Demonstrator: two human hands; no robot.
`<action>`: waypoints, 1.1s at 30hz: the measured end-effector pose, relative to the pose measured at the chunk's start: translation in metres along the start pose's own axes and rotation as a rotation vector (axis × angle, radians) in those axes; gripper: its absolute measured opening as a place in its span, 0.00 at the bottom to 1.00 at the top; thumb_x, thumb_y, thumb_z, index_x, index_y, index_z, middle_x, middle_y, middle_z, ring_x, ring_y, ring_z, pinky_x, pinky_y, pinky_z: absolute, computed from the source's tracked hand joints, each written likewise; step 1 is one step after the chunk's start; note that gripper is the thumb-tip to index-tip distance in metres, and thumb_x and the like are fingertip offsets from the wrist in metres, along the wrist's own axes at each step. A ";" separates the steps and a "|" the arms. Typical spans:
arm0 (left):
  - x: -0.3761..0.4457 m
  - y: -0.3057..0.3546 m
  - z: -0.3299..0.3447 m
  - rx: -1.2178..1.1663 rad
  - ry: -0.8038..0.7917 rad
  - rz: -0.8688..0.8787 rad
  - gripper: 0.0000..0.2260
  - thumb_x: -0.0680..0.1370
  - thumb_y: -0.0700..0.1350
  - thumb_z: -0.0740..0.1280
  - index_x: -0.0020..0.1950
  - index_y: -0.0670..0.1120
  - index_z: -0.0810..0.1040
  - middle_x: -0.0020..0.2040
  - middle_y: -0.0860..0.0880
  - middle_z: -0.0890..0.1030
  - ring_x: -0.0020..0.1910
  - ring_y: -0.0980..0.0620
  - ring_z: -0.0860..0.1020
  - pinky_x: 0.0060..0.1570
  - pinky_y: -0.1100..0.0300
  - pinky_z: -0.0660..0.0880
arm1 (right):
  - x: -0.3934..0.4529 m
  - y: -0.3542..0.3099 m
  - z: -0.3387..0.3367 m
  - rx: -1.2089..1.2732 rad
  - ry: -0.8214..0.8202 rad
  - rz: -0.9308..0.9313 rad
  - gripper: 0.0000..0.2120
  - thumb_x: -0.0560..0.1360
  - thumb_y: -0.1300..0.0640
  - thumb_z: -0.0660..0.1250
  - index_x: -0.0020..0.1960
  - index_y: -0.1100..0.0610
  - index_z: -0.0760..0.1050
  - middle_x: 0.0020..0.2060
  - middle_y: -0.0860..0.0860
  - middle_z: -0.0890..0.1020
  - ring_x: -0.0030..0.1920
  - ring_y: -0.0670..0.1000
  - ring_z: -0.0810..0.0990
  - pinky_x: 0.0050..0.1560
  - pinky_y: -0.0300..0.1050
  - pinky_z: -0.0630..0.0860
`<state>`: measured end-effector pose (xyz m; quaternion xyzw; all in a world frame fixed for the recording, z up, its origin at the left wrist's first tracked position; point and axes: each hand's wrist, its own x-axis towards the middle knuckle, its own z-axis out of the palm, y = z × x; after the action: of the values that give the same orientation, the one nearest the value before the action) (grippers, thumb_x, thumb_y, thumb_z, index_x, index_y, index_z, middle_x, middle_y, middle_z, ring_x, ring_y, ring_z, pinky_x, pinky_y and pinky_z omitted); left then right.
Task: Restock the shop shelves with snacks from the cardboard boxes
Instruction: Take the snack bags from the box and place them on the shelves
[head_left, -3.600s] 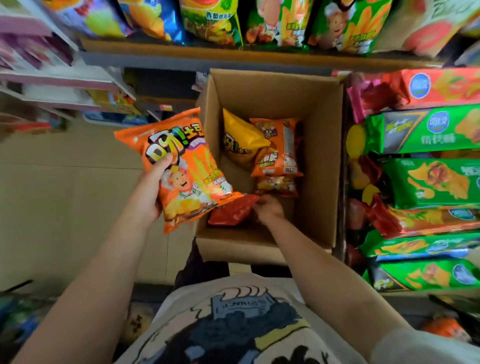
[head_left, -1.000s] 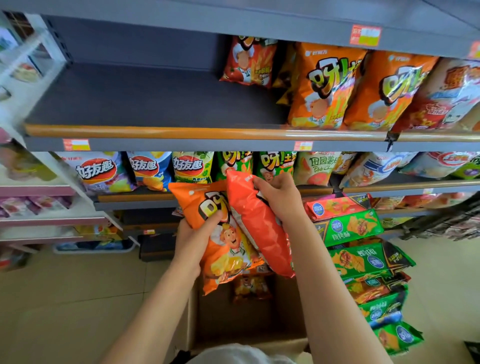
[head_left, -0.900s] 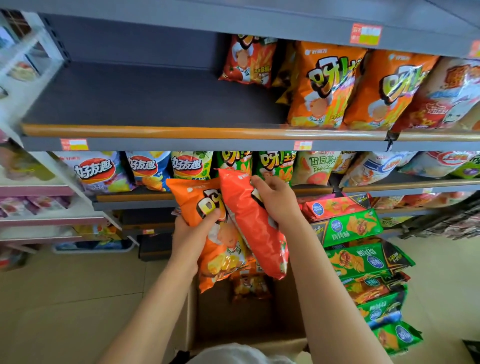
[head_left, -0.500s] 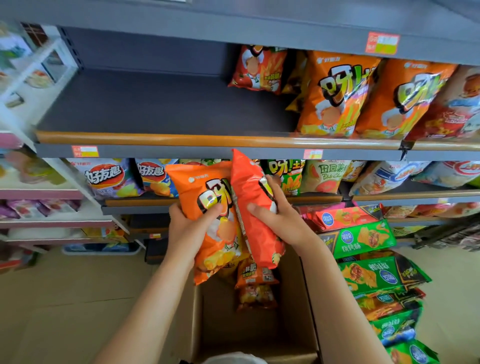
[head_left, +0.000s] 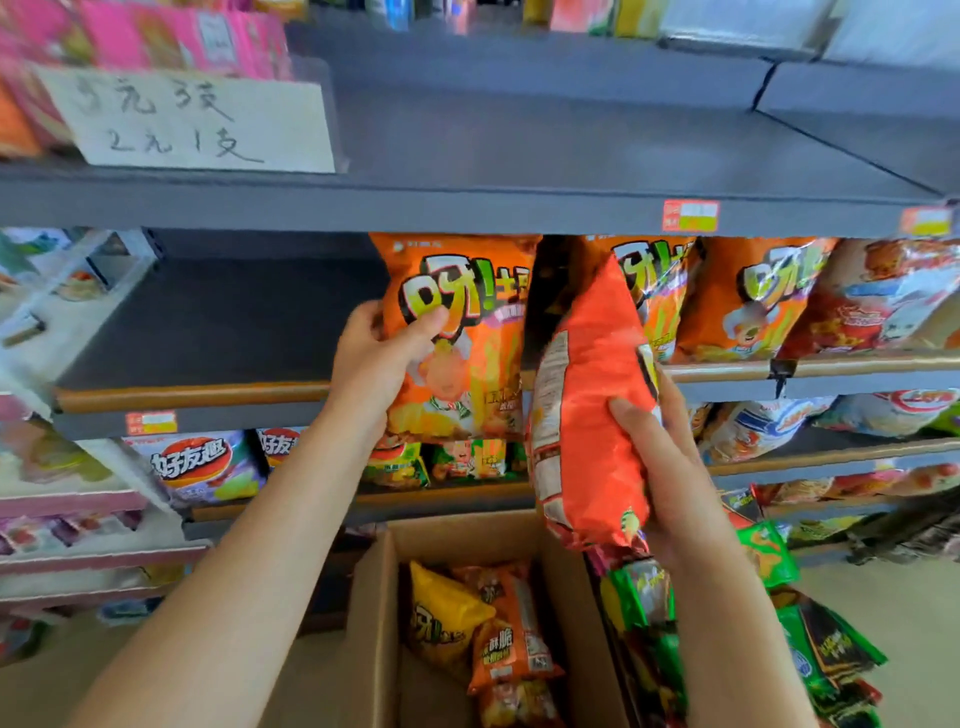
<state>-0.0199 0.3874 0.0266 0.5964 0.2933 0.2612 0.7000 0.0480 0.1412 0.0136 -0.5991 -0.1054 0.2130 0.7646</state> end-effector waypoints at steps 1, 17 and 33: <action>0.010 0.000 0.006 -0.008 0.007 0.016 0.25 0.69 0.52 0.79 0.63 0.49 0.76 0.54 0.48 0.85 0.49 0.50 0.85 0.49 0.46 0.83 | 0.001 0.000 0.001 -0.041 0.023 -0.045 0.28 0.75 0.53 0.72 0.71 0.35 0.68 0.57 0.41 0.83 0.57 0.48 0.84 0.56 0.53 0.81; 0.096 -0.011 0.064 0.181 -0.072 0.184 0.18 0.79 0.49 0.70 0.68 0.52 0.72 0.55 0.56 0.81 0.53 0.57 0.81 0.47 0.63 0.79 | 0.032 0.031 0.015 -0.393 0.095 -0.169 0.36 0.67 0.39 0.74 0.69 0.27 0.62 0.65 0.38 0.75 0.66 0.48 0.76 0.63 0.59 0.77; 0.049 -0.037 0.021 0.227 -0.076 0.028 0.13 0.80 0.59 0.63 0.61 0.55 0.77 0.58 0.55 0.79 0.62 0.53 0.77 0.62 0.54 0.74 | 0.034 0.001 0.068 -0.826 0.164 -0.537 0.36 0.73 0.43 0.72 0.77 0.38 0.59 0.57 0.44 0.67 0.59 0.48 0.73 0.59 0.50 0.76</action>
<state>0.0293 0.4022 -0.0128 0.6853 0.2858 0.2134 0.6350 0.0501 0.2160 0.0274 -0.8184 -0.2710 -0.0987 0.4970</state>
